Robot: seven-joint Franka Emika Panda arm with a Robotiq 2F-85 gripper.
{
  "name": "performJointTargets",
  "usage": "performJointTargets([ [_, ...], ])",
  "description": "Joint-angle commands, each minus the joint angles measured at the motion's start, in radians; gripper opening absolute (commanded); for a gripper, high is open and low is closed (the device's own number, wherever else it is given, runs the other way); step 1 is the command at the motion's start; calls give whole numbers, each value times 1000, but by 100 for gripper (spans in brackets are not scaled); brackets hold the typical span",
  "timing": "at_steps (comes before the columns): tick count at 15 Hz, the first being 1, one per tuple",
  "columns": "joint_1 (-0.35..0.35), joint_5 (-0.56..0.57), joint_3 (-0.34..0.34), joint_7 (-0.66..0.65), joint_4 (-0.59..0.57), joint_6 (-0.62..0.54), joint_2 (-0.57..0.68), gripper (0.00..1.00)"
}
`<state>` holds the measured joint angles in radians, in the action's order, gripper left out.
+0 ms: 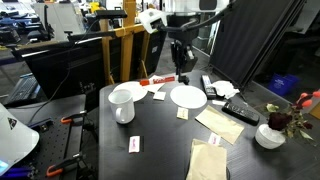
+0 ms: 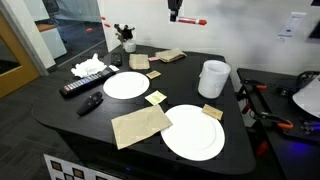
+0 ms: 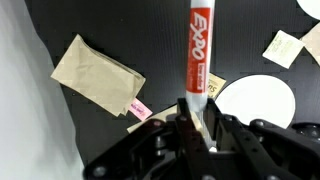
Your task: Put the marker in the mug
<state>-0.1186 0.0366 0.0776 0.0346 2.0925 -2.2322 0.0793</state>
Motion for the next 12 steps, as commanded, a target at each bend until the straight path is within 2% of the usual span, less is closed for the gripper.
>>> performJointTargets([
  [1, -1, -59, 3, 96, -11, 0, 20, 5],
  [8, -28, -315, -18, 501, -37, 46, 66, 5],
  [12, -45, -441, -29, 746, -56, 116, 76, 5],
])
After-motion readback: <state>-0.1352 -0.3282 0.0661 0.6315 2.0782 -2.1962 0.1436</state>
